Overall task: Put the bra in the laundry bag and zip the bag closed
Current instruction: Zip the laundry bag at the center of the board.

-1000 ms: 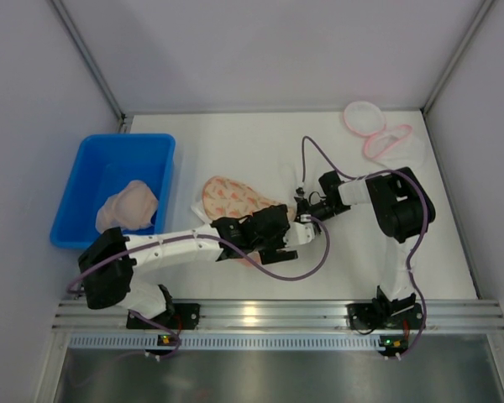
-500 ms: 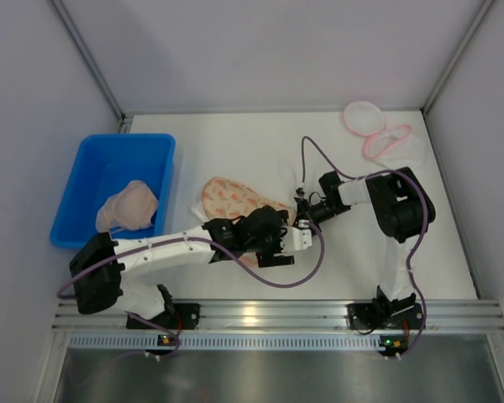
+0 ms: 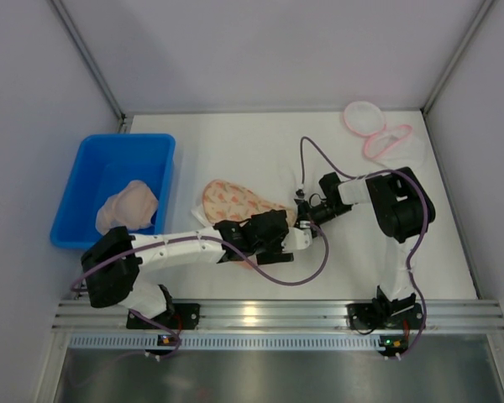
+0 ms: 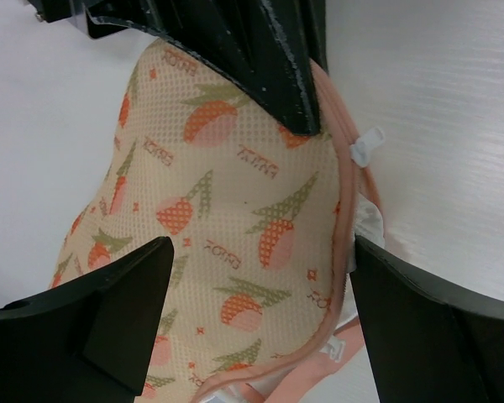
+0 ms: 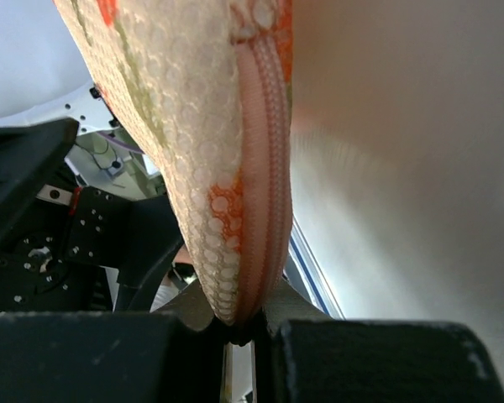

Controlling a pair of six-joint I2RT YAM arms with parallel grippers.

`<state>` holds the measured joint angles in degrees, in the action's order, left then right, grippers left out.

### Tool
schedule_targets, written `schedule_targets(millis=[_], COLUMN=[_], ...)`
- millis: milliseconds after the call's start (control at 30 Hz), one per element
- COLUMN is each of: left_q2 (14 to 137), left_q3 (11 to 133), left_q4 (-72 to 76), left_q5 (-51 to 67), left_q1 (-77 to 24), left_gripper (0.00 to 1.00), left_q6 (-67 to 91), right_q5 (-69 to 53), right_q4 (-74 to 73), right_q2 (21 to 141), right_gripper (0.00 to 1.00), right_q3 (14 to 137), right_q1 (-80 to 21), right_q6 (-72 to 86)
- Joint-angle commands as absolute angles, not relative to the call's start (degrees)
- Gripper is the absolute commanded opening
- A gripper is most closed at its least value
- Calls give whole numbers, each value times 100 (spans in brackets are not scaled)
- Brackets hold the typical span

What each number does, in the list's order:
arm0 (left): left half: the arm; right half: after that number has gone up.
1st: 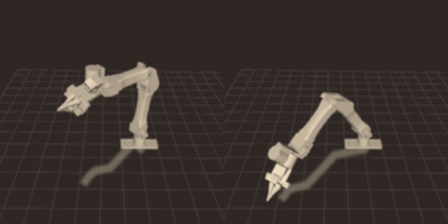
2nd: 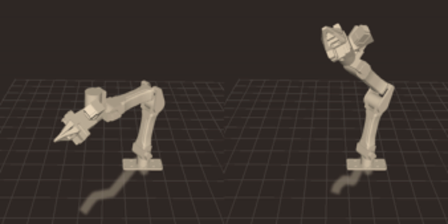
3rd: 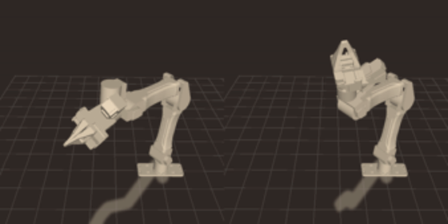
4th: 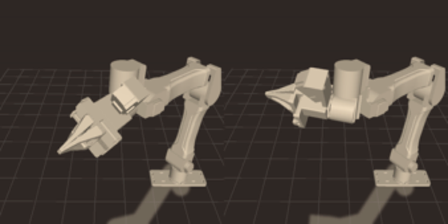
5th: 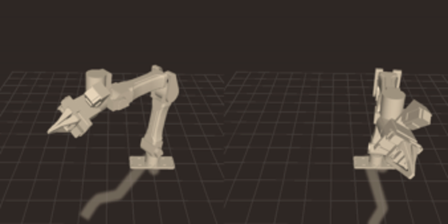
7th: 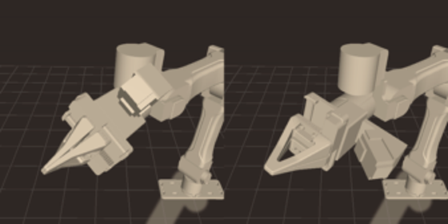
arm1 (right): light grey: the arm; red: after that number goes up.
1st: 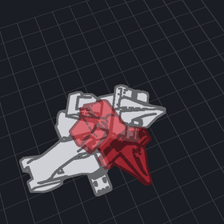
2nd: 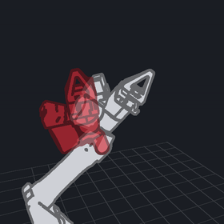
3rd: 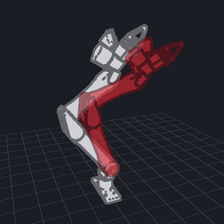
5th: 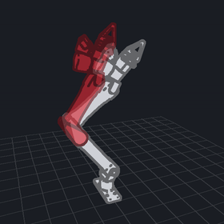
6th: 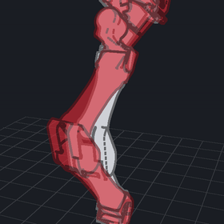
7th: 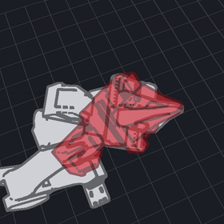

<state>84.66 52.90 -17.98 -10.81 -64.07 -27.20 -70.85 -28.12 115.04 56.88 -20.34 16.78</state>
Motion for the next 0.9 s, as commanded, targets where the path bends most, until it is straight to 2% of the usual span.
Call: schedule_targets(millis=[0, 300, 667, 867], left_q2=[8411, 8551, 9272, 8642], left_q3=[5203, 4914, 4227, 4148], left_q4=[-1205, -405, 1589, 1214], left_q5=[-1766, -2048, -2644, -2523], left_q1=[-6398, -6425, -6724, -6776], left_gripper=[89, 91, 92, 95], left_q6=[-2839, -3409, -4482, -4570], right_q5=[-7418, -7804, -7928, -7647], right_q4=[-3418, -3971, -4228, -4140], right_q2=[11566, 11689, 11848, 11804], right_gripper=[0, 0, 0, 0], right_q3=[5941, 6099, 6205, 6258], right_q1=[-2100, -2276, -2487, -2391], right_q6=[1108, 598, 308, 378])
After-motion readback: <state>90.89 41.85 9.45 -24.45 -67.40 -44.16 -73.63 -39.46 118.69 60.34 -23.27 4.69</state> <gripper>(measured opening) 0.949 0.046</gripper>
